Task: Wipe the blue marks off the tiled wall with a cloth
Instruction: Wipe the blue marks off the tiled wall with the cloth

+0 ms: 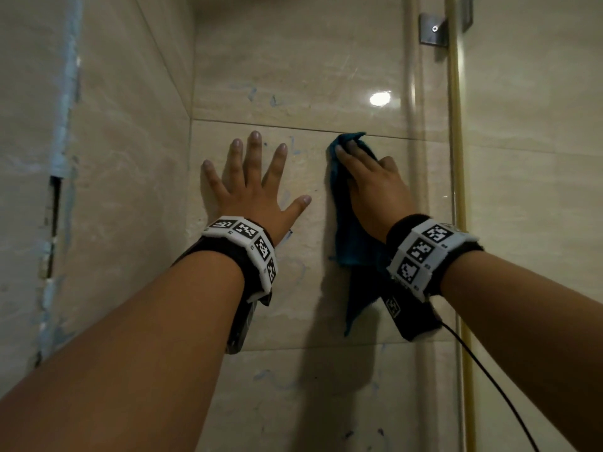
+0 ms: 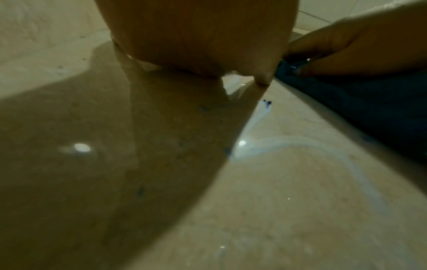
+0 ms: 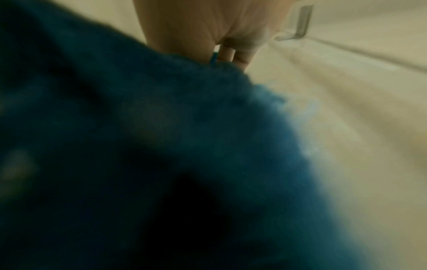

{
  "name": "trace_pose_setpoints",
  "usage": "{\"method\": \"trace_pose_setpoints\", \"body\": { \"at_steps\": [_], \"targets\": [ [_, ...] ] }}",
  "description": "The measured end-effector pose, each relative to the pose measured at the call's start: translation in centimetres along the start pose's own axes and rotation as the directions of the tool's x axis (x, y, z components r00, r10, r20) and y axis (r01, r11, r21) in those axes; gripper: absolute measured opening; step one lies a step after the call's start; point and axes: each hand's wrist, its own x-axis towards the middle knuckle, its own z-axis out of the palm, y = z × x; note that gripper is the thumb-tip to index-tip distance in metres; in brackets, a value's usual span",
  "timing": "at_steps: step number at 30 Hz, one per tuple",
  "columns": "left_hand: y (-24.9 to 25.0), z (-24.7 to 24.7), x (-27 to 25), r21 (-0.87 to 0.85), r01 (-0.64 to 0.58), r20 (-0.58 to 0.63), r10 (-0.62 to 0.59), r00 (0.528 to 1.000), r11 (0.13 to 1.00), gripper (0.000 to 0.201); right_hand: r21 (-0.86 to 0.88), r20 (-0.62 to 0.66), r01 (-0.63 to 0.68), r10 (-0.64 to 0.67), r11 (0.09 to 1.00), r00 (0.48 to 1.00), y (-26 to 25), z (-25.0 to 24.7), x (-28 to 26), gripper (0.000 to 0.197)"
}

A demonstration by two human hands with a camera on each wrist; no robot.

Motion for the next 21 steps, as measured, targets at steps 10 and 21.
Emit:
{"method": "trace_pose_setpoints", "body": {
  "at_steps": [10,21],
  "targets": [
    [0.0,0.0,-0.1,0.013,0.001,0.006,-0.001,1.0,1.0,0.084,0.036,0.015,-0.133,0.133,0.99,0.991,0.9,-0.3,-1.5,0.05],
    [0.0,0.0,-0.2,-0.005,0.001,0.01,-0.001,1.0,1.0,0.084,0.051,0.045,-0.25,0.248,0.967,0.968,3.0,-1.3,-0.6,0.06]
  ]
}}
